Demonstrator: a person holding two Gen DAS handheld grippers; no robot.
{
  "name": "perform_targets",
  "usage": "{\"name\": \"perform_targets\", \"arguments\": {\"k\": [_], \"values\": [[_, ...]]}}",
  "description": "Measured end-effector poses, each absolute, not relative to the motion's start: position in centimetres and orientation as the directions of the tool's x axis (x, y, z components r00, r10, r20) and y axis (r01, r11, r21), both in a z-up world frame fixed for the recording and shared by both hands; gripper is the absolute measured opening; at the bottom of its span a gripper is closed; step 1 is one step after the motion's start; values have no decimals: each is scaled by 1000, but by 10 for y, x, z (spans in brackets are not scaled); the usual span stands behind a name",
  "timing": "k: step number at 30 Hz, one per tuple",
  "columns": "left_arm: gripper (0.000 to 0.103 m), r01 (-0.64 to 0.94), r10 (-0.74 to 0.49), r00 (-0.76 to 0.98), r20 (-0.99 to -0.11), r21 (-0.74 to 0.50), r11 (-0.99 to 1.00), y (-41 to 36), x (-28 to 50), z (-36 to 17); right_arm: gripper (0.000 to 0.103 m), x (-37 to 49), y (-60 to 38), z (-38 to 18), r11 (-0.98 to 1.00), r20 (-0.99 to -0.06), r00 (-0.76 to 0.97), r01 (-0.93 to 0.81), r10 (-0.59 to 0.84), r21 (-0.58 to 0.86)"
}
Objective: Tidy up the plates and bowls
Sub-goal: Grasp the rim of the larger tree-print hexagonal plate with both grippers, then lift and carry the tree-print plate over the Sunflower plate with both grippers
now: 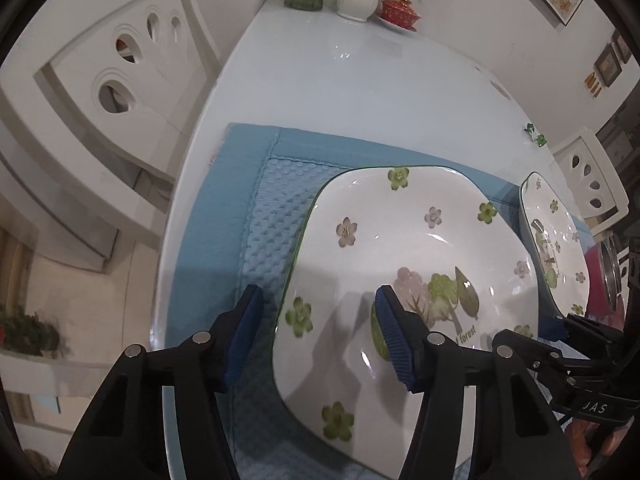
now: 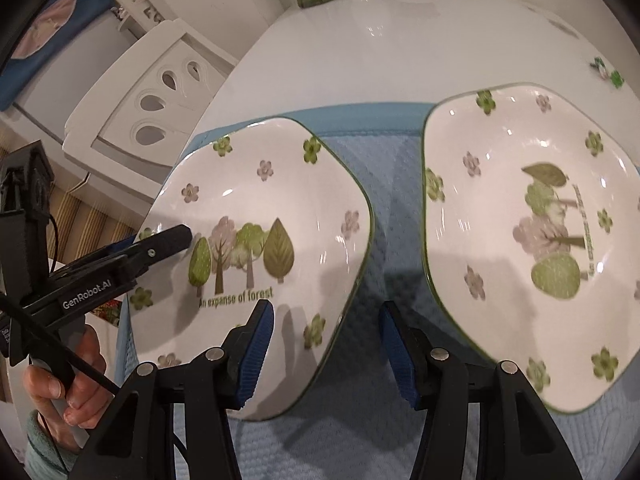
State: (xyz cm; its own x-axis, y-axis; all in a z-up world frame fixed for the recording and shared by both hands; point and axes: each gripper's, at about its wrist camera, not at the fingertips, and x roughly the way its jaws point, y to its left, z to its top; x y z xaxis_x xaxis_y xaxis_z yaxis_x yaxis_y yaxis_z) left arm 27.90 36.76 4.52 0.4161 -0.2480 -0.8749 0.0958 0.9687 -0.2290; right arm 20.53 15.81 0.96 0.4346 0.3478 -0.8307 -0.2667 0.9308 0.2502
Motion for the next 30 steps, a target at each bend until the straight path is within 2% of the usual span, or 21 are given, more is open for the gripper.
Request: {"name": "perform_targets", "arguments": {"k": [5,9,12,23,27,30], "values": [[55,109,-257,428,-867,-232,966,367,282,44,41,209,165,9,932,-824,458,-296,333,212],[50,129,-265,427,-865,-231,964,362,280,44,33,209,174,10,927,-823,465,-328,325,181],[50,122,-261,428,-866,-230,965,359,278,45,33,210,179,9,934,-826,480,-326,295,143],[50,82,-297,434,-851,-291,953,364,256,48,33,199,172,13,925,-827,465,-344,315,159],[50,91,-288,444,-848,-277,957,363,245,51,33,188,175,15,914,-824,470,-384,316,131],[50,89,-319,454,-832,-314,945,367,236,53,33,174,177,17,895,-815,484,-436,319,91]]}}
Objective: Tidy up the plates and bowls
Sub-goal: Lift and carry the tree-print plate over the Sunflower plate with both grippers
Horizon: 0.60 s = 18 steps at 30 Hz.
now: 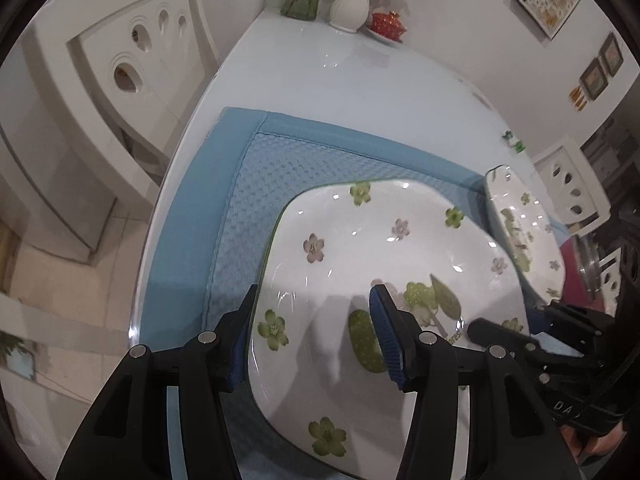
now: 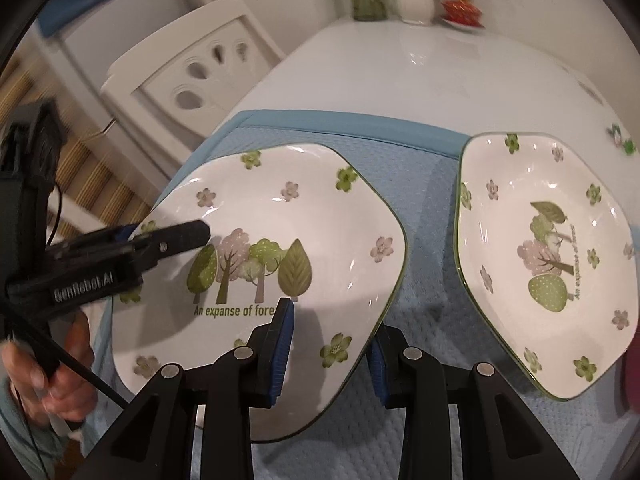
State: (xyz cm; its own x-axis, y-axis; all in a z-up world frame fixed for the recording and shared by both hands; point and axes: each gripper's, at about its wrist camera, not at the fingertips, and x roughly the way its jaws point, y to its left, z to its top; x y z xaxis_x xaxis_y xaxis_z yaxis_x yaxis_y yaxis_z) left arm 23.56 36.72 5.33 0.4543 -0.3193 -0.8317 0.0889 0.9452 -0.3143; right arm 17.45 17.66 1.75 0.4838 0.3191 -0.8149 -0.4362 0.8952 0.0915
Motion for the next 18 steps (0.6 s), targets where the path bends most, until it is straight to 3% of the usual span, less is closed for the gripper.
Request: {"name": "perform_targets", "arguments": {"k": [10,18], "values": [[50,136,-381,481,-789,-363,922,370,207,69,33,139,170,23,843,-796,472,-530,379,87],[50,183,-379,496,-781,-333,925,361,174,94,33,97,161,44,831,-771,510,-555,382,44]]}}
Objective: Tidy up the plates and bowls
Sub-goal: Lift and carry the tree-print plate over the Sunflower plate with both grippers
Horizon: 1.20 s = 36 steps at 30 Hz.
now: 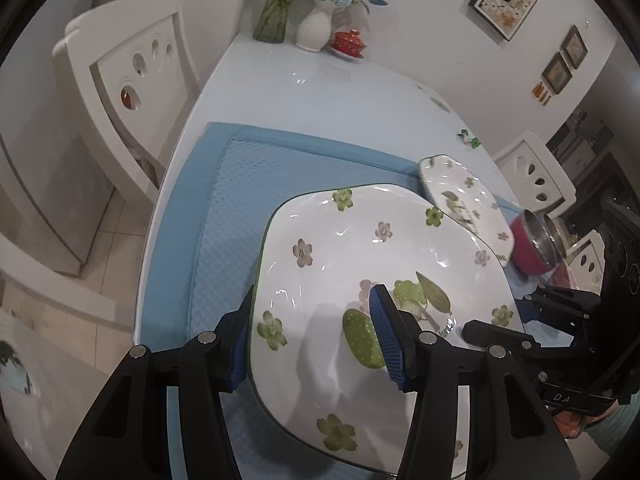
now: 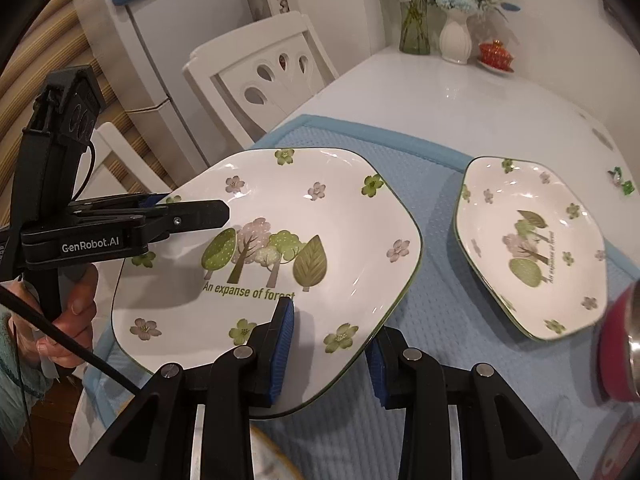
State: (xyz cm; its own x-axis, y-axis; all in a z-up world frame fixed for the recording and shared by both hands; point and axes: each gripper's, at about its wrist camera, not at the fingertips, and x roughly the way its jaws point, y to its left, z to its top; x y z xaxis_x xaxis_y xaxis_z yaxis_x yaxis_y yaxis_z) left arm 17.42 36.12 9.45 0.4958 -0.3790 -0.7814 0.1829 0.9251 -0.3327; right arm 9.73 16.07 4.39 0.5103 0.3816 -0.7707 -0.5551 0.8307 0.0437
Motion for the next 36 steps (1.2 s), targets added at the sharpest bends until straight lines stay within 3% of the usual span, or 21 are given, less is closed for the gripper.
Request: {"name": "perform_targets", "arguments": {"k": [20,36], "values": [[50,256,-392,541,-744,-299,919,337,58,159,33,-35,132,88,825,-722,584,-564,371,-32],[50,218,-402,407,-820,-341,915,311,-29,105,33,-102,93,30,817,-822,461,-577,334,8]]}}
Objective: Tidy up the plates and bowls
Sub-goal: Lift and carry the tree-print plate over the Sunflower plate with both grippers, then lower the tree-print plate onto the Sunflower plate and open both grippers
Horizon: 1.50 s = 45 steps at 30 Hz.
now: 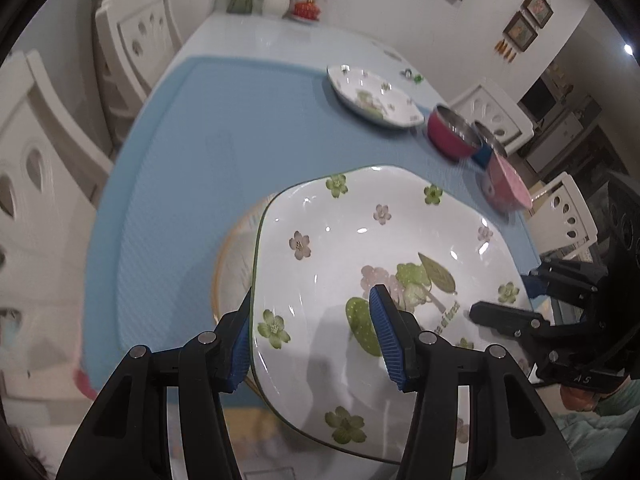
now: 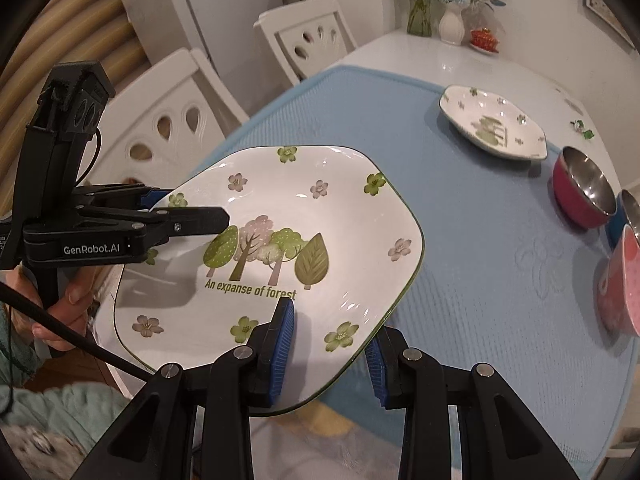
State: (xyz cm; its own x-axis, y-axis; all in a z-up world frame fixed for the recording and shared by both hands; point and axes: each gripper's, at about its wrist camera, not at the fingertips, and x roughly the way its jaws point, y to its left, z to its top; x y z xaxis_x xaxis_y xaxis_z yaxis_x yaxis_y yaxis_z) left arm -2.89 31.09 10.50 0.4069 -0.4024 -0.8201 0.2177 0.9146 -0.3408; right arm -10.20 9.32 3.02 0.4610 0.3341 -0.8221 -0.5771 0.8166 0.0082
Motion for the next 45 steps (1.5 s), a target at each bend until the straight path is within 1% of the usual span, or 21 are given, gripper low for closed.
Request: {"name": "perform_targets", "arguments": {"k": [6,17,22,26,29,33,36,40,45], "values": [[49,203,-409,364,-837,-357,912,310,-36,86,33,-103,89,17,814,-845,430,-581,318,11],[49,174,-392,342,-854,-353,919,319,-37,71,33,-93,98,3,825,-874,374,-562,311,53],[49,166,-391,348,-852,-355,920,322,-34,71,33,-86,95,-4,844,-886,341,-529,313,95],[50,164,-385,343,-857,-349,923,320,-30,71,34,-83,96,-9,866,-898,342,-494,277,79],[50,165,-375,341,-862,-338,926,316,-27,70,34,-77,90,-14,882,-905,315,-457,287,120],[50,135,-329,361,-873,-300,944,321,-24,74,34,-77,89,-6,887,-895,334,-443,298,130],[50,101,-348,376,-859,-336,937,332,-22,78,34,-77,89,1,887,-887,349,-444,302,127],[52,87,-308,428,-850,-300,950,338,-24,90,34,-77,88,6,889,-884,356,-440,302,126],[52,67,-304,432,-849,-306,950,343,-22,92,34,-75,84,9,891,-881,362,-437,304,127]]}}
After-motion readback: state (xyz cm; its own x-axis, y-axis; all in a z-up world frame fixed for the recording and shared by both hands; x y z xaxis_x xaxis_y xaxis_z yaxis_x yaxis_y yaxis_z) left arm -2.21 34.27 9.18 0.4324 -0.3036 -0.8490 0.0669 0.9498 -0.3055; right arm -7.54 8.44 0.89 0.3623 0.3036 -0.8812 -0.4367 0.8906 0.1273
